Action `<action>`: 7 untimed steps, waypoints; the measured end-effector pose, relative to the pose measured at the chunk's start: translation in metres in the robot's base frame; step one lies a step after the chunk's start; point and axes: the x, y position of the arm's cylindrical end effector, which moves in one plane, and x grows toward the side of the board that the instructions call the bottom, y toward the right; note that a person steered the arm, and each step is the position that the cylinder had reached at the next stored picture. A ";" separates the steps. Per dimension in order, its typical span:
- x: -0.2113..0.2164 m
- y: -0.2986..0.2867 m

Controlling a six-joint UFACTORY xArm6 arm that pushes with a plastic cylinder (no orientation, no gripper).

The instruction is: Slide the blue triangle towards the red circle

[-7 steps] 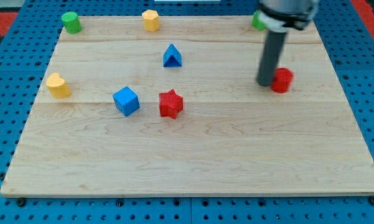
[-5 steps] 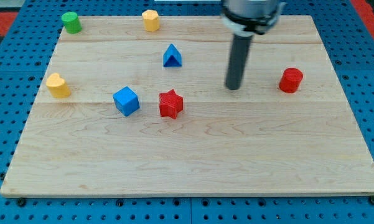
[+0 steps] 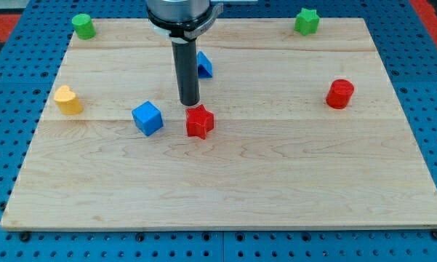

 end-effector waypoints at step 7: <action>-0.039 -0.067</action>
